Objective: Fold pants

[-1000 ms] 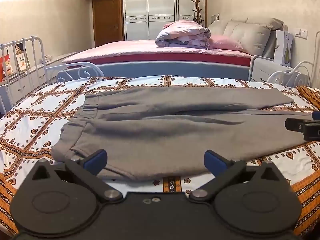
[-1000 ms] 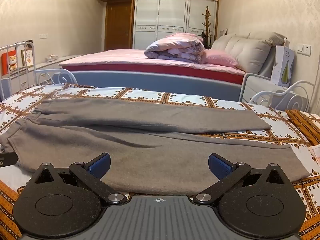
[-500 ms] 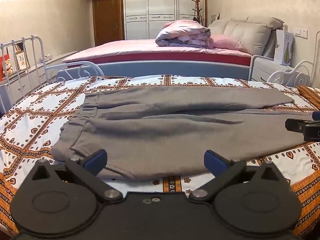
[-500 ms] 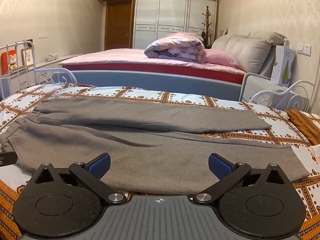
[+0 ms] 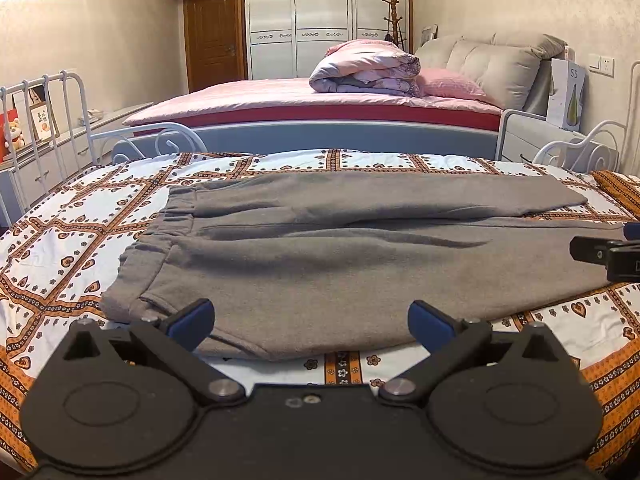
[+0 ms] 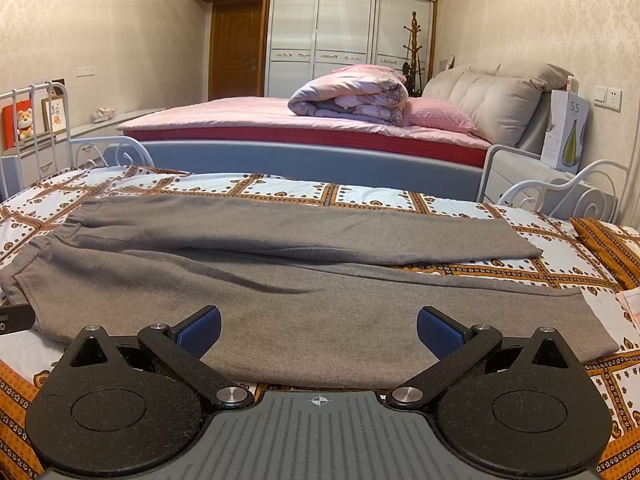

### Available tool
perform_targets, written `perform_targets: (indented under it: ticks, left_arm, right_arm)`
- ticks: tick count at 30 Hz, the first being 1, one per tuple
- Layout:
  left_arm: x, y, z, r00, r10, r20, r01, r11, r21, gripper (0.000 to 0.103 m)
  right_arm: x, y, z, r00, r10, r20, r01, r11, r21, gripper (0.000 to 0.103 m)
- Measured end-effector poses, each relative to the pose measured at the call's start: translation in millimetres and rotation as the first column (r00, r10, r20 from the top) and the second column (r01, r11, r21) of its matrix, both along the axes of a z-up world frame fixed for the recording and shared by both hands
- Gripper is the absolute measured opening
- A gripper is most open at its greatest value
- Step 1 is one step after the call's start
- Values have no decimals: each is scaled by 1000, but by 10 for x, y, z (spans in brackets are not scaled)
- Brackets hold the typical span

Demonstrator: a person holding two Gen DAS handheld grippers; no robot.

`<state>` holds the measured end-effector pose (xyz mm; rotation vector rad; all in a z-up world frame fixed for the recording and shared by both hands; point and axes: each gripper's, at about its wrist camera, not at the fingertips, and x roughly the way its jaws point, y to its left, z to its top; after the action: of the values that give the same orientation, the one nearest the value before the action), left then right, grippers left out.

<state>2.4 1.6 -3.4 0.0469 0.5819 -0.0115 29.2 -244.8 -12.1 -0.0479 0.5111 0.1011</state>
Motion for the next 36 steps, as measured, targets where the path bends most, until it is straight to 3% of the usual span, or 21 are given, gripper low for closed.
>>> perform_targets:
  ticks: [36]
  left_arm:
    - [-14,-40,8,1000,-8,5,8,1000,5,97]
  right_arm:
    - [5,-2,-23,1000,3,-4,-3,1000,-4,103]
